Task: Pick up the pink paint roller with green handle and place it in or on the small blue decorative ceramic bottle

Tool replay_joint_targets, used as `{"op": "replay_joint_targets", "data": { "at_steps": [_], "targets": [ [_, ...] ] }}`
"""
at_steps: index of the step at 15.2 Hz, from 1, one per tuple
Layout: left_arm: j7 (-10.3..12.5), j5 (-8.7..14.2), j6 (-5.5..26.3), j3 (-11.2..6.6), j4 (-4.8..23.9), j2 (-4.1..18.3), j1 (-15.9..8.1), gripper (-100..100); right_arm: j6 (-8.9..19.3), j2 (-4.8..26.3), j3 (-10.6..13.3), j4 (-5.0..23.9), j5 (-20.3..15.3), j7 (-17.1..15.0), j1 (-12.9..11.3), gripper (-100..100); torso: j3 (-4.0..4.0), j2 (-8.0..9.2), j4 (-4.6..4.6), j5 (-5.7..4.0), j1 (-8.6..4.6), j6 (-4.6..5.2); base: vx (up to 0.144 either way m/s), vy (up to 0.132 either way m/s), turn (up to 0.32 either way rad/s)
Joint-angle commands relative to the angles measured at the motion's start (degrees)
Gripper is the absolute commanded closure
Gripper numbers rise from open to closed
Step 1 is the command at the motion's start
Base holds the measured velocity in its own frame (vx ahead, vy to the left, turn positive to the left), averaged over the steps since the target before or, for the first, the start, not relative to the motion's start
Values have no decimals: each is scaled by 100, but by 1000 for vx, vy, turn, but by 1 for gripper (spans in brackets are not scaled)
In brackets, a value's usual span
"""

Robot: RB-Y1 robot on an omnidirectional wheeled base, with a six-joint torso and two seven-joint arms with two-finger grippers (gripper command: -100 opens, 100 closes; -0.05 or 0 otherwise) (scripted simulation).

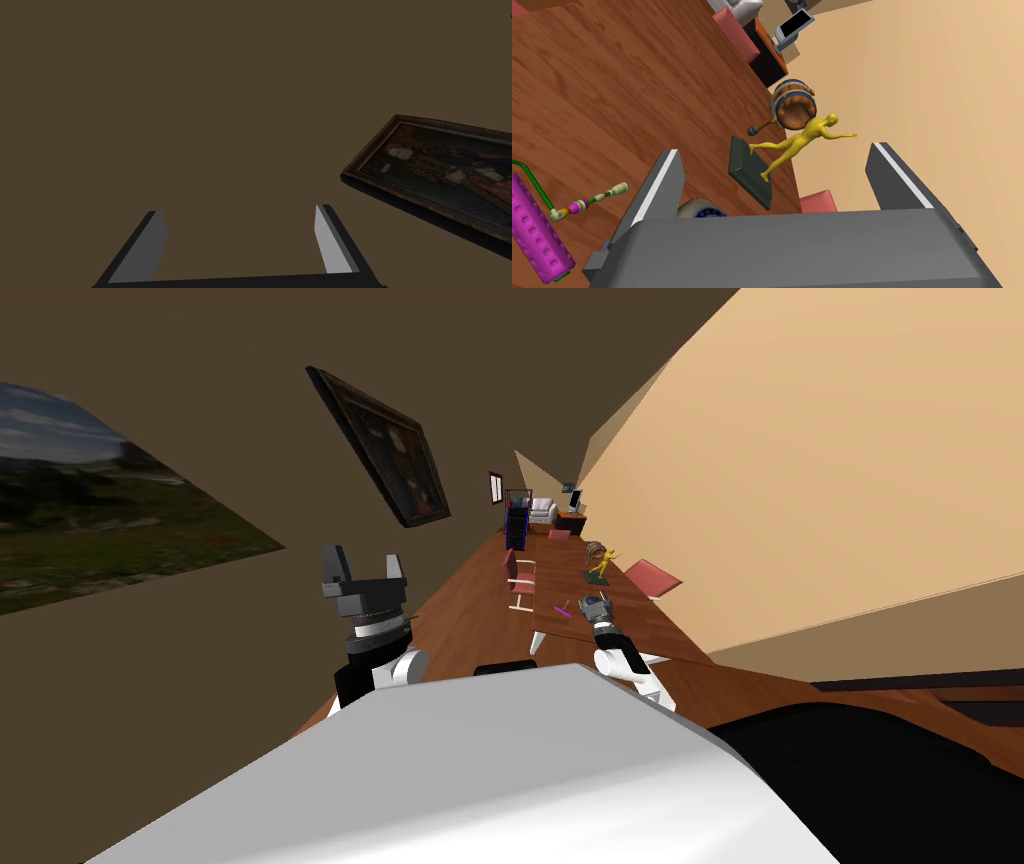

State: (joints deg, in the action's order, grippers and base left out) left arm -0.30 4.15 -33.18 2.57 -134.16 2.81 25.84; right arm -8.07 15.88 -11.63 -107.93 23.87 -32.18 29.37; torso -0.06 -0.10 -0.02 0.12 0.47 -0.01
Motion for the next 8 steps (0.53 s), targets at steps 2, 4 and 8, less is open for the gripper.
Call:
{"op": "replay_joint_targets", "data": {
  "at_steps": [2,4,8],
  "targets": [
    [0,0,0,0,0,0,0,0,169,64,-159,261,232,-328,-16,-100,1,1,0,-2,-5,-1,27,90,81],
    [0,0,0,0,0,0,0,0,308,123,-297,480,440,-577,-11,-100,-1,-2,0,-2,-8,-1,50,97,112],
    [0,0,0,0,0,0,0,0,595,250,-576,934,869,-1056,-4,-100,-5,-10,-2,-1,0,-2,58,113,107]
  ]
}}
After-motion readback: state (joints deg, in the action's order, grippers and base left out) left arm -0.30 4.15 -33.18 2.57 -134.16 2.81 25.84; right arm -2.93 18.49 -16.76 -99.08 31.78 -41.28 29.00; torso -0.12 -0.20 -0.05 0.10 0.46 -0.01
